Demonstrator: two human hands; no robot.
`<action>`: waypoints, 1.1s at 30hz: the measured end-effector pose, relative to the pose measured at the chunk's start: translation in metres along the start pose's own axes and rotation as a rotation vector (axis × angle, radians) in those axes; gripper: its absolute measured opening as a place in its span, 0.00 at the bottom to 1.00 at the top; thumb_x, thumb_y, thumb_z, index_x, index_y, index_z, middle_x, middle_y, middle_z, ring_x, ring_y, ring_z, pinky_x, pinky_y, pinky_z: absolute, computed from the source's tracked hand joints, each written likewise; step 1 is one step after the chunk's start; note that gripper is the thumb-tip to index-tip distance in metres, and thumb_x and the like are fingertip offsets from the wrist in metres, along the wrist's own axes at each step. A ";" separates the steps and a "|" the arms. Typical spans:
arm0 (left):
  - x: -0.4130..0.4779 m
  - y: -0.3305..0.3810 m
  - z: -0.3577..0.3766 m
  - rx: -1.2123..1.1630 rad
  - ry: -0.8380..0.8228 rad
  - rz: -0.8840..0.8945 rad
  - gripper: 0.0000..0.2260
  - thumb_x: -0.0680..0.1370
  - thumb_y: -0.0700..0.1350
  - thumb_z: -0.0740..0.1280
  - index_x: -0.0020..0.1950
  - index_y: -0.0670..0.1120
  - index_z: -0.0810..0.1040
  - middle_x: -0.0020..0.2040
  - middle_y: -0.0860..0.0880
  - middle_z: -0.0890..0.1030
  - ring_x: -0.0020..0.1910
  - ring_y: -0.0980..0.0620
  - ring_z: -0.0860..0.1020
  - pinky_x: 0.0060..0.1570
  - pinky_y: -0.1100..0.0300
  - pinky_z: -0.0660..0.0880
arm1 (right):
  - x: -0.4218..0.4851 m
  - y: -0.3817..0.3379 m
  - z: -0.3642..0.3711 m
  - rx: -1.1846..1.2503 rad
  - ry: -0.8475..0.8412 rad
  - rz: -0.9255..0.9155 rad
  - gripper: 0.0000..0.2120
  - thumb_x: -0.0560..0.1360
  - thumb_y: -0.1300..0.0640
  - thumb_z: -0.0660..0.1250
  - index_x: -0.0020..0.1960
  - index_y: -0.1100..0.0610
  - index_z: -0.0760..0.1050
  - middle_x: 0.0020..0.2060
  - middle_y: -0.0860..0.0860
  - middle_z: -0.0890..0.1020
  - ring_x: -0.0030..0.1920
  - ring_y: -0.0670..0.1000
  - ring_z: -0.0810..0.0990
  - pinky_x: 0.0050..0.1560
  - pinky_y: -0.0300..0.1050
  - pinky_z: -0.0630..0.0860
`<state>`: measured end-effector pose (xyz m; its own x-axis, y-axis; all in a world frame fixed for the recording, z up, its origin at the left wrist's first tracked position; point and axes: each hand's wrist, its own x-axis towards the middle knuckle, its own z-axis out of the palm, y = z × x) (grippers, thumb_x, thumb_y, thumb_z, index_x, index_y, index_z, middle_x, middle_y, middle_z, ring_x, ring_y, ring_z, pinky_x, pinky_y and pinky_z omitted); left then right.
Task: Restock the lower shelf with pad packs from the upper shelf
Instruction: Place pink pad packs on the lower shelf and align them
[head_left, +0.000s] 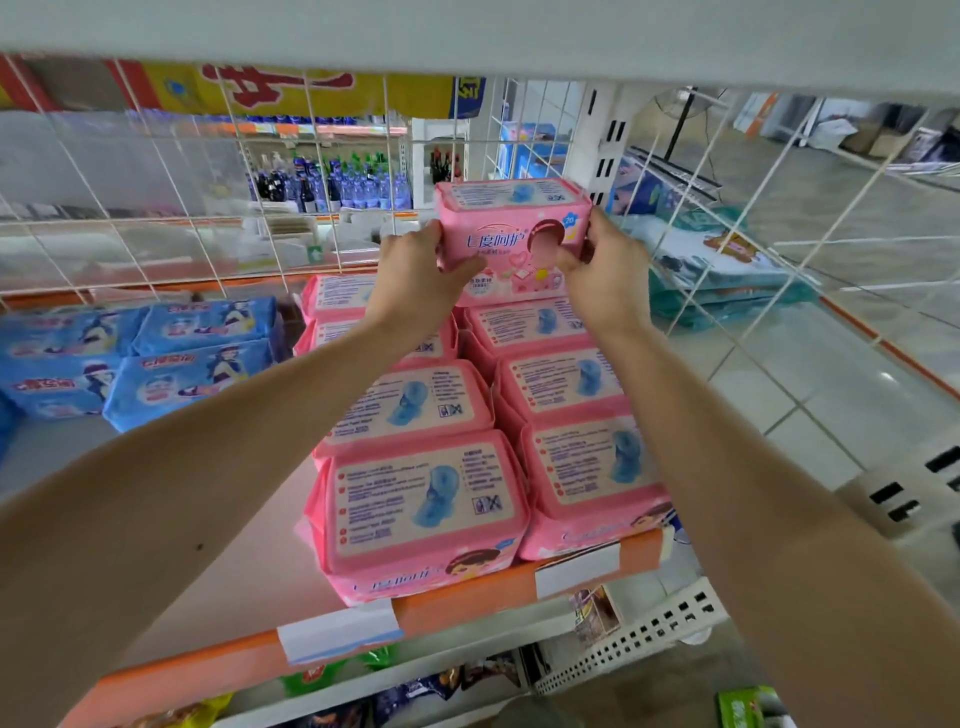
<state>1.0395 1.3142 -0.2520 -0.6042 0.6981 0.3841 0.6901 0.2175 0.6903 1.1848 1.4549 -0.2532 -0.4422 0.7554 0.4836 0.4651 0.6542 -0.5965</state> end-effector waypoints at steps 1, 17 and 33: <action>0.001 0.000 0.000 0.011 -0.003 0.011 0.17 0.77 0.55 0.72 0.52 0.41 0.79 0.48 0.46 0.83 0.48 0.45 0.80 0.49 0.48 0.79 | 0.000 -0.001 0.000 -0.014 0.018 -0.013 0.08 0.76 0.62 0.68 0.54 0.60 0.75 0.45 0.54 0.83 0.47 0.55 0.82 0.52 0.46 0.76; -0.006 0.012 -0.007 0.442 -0.219 0.166 0.39 0.82 0.49 0.66 0.80 0.34 0.44 0.63 0.33 0.76 0.60 0.33 0.76 0.56 0.45 0.72 | -0.007 0.013 -0.004 -0.051 -0.128 -0.070 0.33 0.76 0.56 0.71 0.76 0.60 0.61 0.46 0.48 0.80 0.47 0.47 0.73 0.48 0.33 0.63; -0.005 0.011 -0.002 0.484 -0.206 0.138 0.39 0.82 0.48 0.65 0.81 0.36 0.43 0.70 0.34 0.73 0.63 0.34 0.76 0.58 0.44 0.73 | -0.011 -0.006 0.000 -0.385 -0.081 0.037 0.42 0.78 0.48 0.68 0.81 0.57 0.47 0.81 0.51 0.53 0.80 0.53 0.51 0.76 0.54 0.60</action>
<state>1.0490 1.3119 -0.2455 -0.4383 0.8508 0.2898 0.8913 0.3697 0.2626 1.1865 1.4427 -0.2550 -0.4715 0.7834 0.4050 0.7287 0.6048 -0.3214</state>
